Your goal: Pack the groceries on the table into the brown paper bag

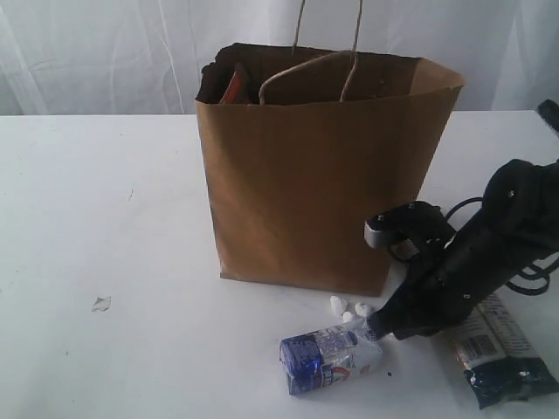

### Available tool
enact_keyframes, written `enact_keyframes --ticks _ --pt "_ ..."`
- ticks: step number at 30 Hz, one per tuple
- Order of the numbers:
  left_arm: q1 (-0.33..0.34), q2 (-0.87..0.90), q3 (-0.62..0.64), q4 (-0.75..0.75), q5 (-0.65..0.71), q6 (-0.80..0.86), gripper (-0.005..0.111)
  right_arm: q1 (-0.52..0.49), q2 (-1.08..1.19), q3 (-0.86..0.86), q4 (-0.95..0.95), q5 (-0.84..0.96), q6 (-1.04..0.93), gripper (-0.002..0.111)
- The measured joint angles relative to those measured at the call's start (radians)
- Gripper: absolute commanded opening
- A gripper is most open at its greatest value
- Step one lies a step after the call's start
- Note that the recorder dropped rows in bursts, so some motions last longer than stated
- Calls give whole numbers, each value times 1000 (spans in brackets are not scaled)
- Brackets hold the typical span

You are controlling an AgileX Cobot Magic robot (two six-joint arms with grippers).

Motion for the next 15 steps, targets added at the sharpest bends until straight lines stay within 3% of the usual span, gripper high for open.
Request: enact_keyframes --ticks 15 --pt "0 0 0 0 0 0 0 0 -287 0 0 468 100 1"
